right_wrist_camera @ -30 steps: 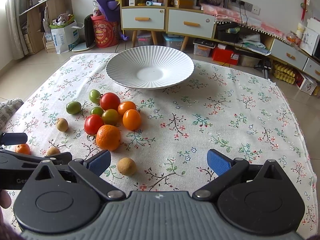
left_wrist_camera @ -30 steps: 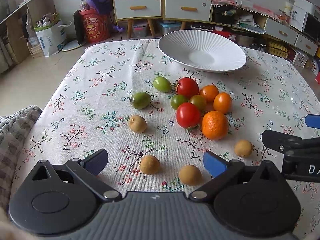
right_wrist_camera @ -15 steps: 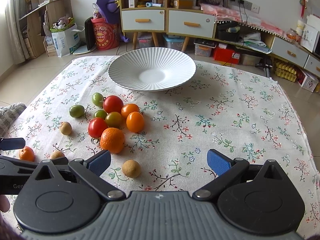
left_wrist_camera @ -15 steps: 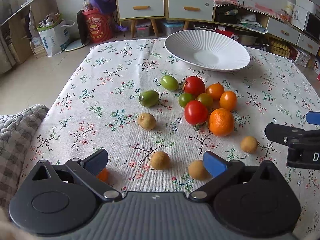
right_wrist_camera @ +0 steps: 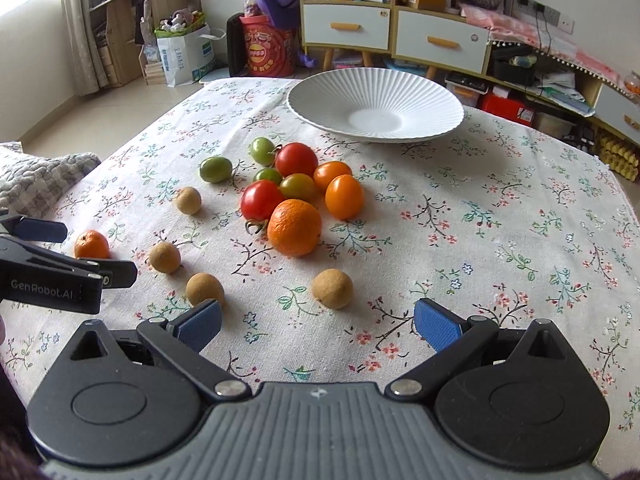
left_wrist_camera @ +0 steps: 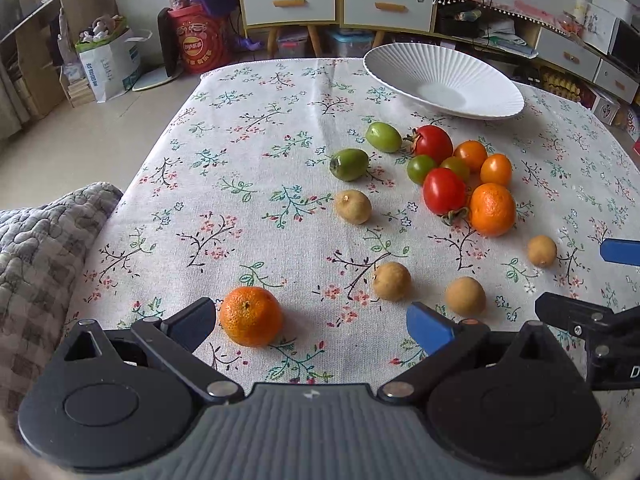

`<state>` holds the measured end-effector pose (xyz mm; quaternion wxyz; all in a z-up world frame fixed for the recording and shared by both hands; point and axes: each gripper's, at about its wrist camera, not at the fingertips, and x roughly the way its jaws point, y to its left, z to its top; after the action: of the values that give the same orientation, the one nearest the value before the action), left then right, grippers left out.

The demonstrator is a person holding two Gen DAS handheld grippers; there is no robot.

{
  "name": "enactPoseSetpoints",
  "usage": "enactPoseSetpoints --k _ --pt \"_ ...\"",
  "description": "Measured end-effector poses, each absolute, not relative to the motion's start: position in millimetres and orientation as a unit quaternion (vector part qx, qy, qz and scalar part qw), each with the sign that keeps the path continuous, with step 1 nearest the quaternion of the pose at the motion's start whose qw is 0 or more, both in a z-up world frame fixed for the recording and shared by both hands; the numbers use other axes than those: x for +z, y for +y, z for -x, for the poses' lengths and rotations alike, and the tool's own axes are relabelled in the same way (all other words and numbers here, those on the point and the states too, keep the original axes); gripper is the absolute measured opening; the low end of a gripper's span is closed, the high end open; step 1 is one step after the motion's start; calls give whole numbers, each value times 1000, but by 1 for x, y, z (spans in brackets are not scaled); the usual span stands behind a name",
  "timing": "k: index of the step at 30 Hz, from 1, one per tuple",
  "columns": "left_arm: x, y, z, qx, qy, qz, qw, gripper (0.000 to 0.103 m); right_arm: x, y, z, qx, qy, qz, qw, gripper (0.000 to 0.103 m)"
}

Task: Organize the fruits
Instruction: 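Close the left tool on the tangerine while the right tool grasps a brown round fruit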

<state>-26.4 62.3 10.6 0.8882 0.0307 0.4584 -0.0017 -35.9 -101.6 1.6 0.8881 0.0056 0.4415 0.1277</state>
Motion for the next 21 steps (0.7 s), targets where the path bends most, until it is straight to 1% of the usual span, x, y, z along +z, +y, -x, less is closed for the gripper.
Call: enactPoseSetpoints --k 1,3,5,10,15,17,19,20,21 --pt "9 64 27 -6 457 -31 889 95 -3 -99 36 130 448 14 884 103" --pt "4 68 27 -17 455 -33 890 95 -8 -94 40 153 437 6 887 103" --pt "-1 70 28 -29 457 -32 888 95 -12 -92 40 161 443 14 882 103" --pt "-8 68 30 -40 441 -54 895 95 -22 -80 46 184 418 40 889 102" --pt "-13 77 31 -44 435 -42 898 95 -30 -70 51 203 411 69 886 103" --pt "-18 85 30 -42 449 -16 892 92 -32 -67 53 204 407 88 886 103" --pt "-20 93 32 -35 442 -2 896 90 -33 -66 53 205 401 94 888 103" --pt "-20 94 32 -31 441 -3 897 87 -34 -66 52 205 402 94 887 103" --pt "-19 96 33 -28 437 -1 899 85 -36 -64 51 204 397 94 890 103"
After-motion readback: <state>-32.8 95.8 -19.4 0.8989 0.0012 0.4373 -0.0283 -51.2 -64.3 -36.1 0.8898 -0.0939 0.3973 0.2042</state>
